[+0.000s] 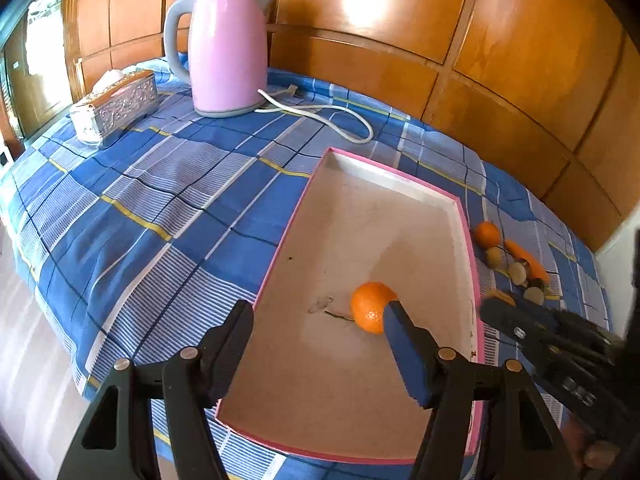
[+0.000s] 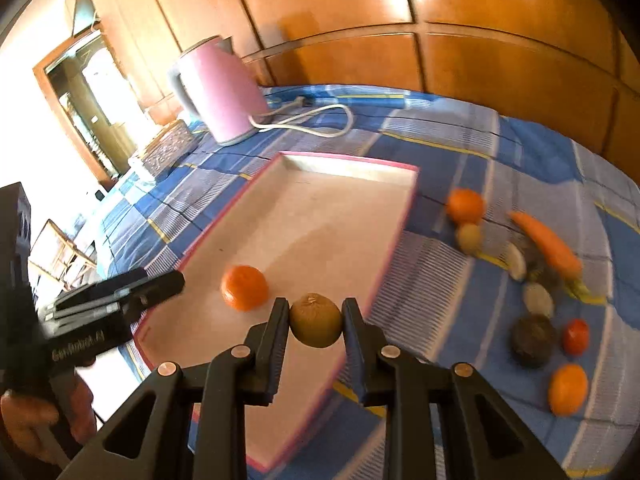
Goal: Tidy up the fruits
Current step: 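Carry the kiwi over the tray and open the right tool, then grasp the dark round fruit with the left tool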
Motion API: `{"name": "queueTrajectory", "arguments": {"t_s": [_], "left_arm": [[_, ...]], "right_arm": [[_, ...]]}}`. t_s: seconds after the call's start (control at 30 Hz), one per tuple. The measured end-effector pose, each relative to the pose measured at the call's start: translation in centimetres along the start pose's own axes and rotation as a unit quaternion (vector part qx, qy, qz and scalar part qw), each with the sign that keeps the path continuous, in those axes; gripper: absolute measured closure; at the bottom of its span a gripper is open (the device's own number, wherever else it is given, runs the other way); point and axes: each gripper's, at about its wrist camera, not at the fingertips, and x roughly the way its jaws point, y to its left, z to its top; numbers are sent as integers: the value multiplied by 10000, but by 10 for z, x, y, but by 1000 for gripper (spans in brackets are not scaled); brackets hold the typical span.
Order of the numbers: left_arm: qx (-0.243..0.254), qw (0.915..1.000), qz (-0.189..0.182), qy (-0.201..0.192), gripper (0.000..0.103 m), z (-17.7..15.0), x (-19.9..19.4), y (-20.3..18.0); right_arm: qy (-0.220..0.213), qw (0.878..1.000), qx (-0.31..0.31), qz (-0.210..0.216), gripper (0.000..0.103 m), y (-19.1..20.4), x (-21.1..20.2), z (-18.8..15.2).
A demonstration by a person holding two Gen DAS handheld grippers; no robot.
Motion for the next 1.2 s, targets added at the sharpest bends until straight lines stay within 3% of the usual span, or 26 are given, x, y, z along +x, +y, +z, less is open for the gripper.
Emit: {"name": "queueTrajectory", "arguments": {"t_s": [0.27, 0.67, 0.97, 1.2], "left_arm": [[209, 9997, -72, -80, 36, -1, -4, -7], [416, 9988, -265, -45, 34, -9, -7, -24], [752, 9953, -602, 48, 34, -14, -7, -47], [937, 9932, -678, 144, 35, -14, -5, -60]], "right_arm": [[40, 9998, 90, -164, 72, 5, 15, -1], [-228, 9975, 418, -530, 72, -23, -14, -18], [-377, 9893, 1044, -950, 72, -72, -42, -38], [-482, 9744, 1633, -1466, 72, -126, -75, -64]]}}
